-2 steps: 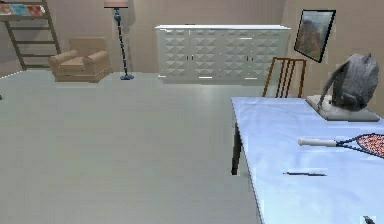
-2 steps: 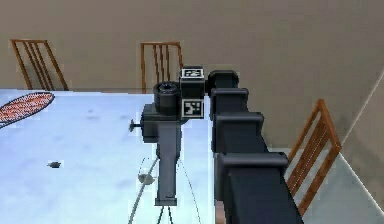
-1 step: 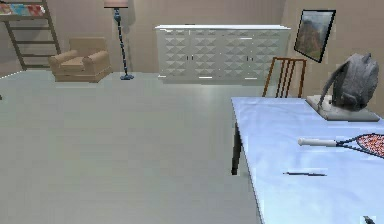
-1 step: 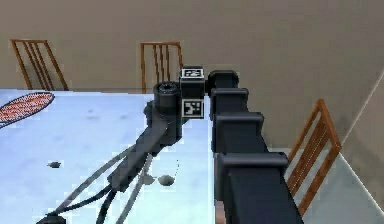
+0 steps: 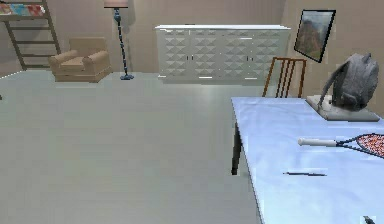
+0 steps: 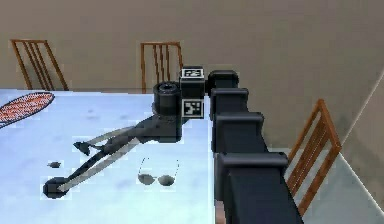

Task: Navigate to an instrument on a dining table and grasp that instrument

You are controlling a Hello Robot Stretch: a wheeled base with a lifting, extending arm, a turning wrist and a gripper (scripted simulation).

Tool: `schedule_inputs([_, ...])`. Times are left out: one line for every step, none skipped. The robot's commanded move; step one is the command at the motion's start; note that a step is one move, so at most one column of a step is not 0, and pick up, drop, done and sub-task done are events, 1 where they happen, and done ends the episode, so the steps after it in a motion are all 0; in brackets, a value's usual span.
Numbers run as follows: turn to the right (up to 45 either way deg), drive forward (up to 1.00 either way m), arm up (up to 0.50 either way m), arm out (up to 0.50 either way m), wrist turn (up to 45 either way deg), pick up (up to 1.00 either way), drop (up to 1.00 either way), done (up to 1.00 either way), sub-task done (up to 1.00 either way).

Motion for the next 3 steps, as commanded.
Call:
schedule_inputs([0.0,0.0,0.0,0.0,45.0,0.0,0.0,0.0,0.0])
schedule_inputs([0.0,0.0,0.0,0.0,33.0,0.0,0.0,0.0,0.0])
schedule_inputs([0.0,0.0,-0.3,0.0,0.0,0.0,0.0,0.0,0.0])
